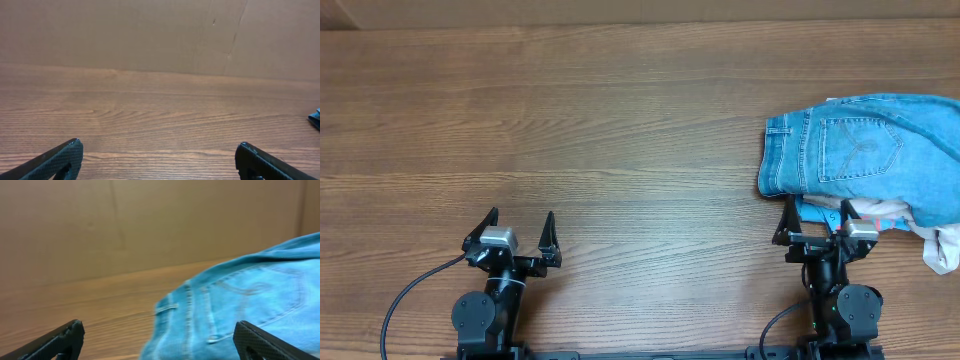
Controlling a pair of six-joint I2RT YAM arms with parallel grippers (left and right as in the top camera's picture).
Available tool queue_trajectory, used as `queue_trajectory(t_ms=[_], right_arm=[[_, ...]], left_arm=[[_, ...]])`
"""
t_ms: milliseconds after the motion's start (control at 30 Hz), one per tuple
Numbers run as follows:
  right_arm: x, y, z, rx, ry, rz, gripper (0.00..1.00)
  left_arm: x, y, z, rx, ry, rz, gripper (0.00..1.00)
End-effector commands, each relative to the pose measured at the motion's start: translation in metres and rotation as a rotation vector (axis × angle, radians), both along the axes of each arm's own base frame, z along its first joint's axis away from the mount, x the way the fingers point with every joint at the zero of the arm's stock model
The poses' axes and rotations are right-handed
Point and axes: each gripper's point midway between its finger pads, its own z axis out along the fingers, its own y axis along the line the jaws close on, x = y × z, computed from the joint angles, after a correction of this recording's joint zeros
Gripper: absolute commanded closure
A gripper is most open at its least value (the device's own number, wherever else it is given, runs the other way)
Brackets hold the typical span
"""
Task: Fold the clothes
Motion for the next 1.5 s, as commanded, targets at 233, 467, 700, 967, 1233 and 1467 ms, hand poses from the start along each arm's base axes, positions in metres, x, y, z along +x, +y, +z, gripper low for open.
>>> queue_trajectory(t_ms=[233,467,700,967,1233,1467], right_arm=[[-0.034,0.104,0.008,0.462,0.107,0.642,0.00],[-0.045,0.094,0.092,0.420,-0.146,0.636,0.00],[0.008,0.085,0.099,0.495,0.126,0.488,0.00],[0.108,0.068,-0.008,0.565,0.764,0.162,0.00],[0.105,0.061,-0.065,0.668,0.946,0.018,0.00],[0.057,-0.002,-0.090,0.836,0.972,-0.597,0.00]], left_arm=[[0.001,0.004,-0.003,0.019,0.004,0.018,0.00],[0.001,0.004,-0.003,0.019,0.003,0.018,0.00],[0.001,0.004,-0.003,0.019,0.003,0.018,0.00],[0.001,0.004,-0.003,0.019,0.003,0.018,0.00],[0.001,0.004,-0.003,0.019,0.003,0.018,0.00],[0.001,0.004,-0.003,0.019,0.003,0.018,0.00]])
